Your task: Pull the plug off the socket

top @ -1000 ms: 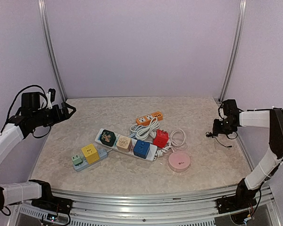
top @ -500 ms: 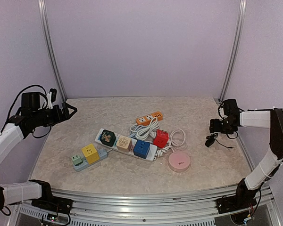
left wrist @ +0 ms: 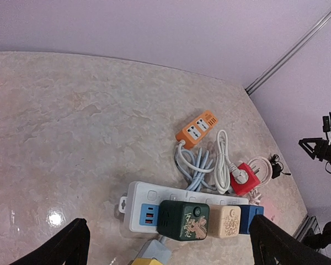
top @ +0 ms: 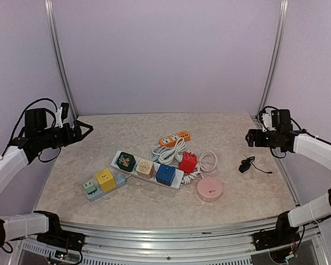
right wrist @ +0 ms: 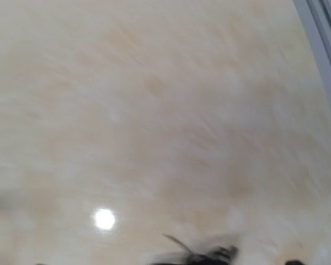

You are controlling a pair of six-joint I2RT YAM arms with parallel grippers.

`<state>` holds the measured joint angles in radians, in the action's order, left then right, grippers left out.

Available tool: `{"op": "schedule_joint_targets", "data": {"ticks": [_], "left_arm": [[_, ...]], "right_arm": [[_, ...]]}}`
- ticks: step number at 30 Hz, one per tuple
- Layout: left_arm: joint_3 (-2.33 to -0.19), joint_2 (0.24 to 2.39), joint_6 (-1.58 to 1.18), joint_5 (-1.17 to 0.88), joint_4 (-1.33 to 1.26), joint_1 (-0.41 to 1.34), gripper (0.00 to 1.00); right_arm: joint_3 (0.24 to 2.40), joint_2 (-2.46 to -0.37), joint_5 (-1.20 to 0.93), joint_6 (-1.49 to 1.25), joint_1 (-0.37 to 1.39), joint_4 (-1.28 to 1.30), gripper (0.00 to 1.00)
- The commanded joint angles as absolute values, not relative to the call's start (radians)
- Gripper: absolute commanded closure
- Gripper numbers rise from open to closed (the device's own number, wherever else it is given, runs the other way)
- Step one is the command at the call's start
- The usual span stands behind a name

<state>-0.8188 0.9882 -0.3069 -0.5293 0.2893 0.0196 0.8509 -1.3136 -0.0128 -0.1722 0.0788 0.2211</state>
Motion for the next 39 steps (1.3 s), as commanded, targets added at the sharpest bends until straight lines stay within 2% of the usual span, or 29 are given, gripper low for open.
{"op": "schedule_joint_targets", "data": {"ticks": [1, 7, 13, 17, 23, 27, 39], "left_arm": [[-0.785, 0.975, -0.303, -0.643, 0.208, 0.012, 0.01], [-0.862, 1.094, -0.358, -0.719, 0.196, 0.014, 0.02], [-0.9, 1.244, -0.409, -0.683, 0.263, 0.028, 0.07], [-0.821, 1.233, -0.463, -0.607, 0.239, 0.064, 0.06], [-0.706, 1.157, -0.538, -0.564, 0.185, 0.092, 0.06], [-0.73, 1.152, -0.5, -0.557, 0.216, 0.089, 0.05], [-1.125, 1.356, -0.353, -0.618, 0.319, 0.064, 0.05]], "right_arm": [[0.848, -1.207, -0.085, -0.085, 0.182, 0.197, 0.07], [0.947, -1.214, -0.007, -0.011, 0.441, 0.244, 0.04], [1.062, -1.318, -0.006, 0.037, 0.689, 0.258, 0.01], [1.116, -1.4, 0.08, 0.11, 0.864, 0.264, 0.01], [1.175, -1.539, 0.148, 0.179, 1.031, 0.258, 0.0], [1.218, -1.64, 0.218, 0.206, 1.093, 0.262, 0.0], [1.363, -1.882, 0.319, 0.205, 1.104, 0.355, 0.01]]}}
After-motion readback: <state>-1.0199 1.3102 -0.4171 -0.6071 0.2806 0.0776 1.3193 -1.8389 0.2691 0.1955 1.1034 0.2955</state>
